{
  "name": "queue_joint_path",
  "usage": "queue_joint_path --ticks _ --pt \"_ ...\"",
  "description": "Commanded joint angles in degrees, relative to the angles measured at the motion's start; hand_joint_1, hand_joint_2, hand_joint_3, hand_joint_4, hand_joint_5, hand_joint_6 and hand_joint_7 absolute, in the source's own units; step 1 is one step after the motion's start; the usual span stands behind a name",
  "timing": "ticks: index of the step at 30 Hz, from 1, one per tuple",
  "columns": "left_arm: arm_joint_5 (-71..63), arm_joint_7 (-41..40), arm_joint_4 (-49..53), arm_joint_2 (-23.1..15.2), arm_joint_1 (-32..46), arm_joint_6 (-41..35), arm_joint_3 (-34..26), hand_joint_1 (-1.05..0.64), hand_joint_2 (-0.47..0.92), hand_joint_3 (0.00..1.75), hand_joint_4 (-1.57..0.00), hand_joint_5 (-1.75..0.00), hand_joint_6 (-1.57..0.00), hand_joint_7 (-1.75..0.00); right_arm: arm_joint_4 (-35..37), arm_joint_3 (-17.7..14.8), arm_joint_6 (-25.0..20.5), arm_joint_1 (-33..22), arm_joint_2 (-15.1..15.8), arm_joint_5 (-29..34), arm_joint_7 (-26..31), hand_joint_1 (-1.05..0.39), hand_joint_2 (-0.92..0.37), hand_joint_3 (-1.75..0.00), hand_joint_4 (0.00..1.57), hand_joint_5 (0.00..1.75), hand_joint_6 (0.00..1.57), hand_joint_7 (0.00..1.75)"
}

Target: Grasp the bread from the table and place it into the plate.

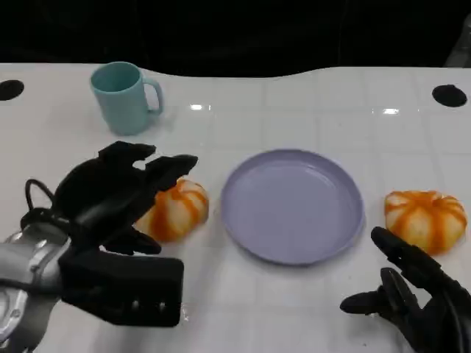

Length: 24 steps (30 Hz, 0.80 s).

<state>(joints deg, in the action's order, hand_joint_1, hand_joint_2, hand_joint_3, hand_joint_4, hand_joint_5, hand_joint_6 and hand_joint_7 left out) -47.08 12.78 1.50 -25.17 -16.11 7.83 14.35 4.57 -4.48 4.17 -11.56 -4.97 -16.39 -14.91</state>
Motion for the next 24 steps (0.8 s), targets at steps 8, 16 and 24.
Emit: queue_joint_path --ticks 8,16,24 --pt "-4.86 0.01 19.58 3.91 -12.5 -7.83 9.01 -0.3 0.71 0.0 -0.04 -0.15 -0.17 -0.01 -0.91 -0.29 0.12 -0.69 0.69 -0.16 0.16 -0.76 -0.92 -0.26 0.88 0.84 1.18 0.01" --pt "-3.35 -5.05 40.06 8.16 -21.32 -6.5 13.61 -0.42 0.73 0.01 -0.07 -0.13 -0.19 -0.01 -1.68 0.01 0.0 -1.26 0.73 0.16 0.63 -0.75 -0.92 -0.28 0.9 0.86 1.19 0.02" --pt "-3.02 -12.26 55.53 11.21 -27.23 -3.78 17.33 -0.55 0.77 0.01 -0.13 -0.1 -0.22 -0.01 -1.95 0.09 0.0 -1.52 0.91 0.28 0.57 -0.75 -0.92 -0.28 0.89 0.87 1.18 0.02"
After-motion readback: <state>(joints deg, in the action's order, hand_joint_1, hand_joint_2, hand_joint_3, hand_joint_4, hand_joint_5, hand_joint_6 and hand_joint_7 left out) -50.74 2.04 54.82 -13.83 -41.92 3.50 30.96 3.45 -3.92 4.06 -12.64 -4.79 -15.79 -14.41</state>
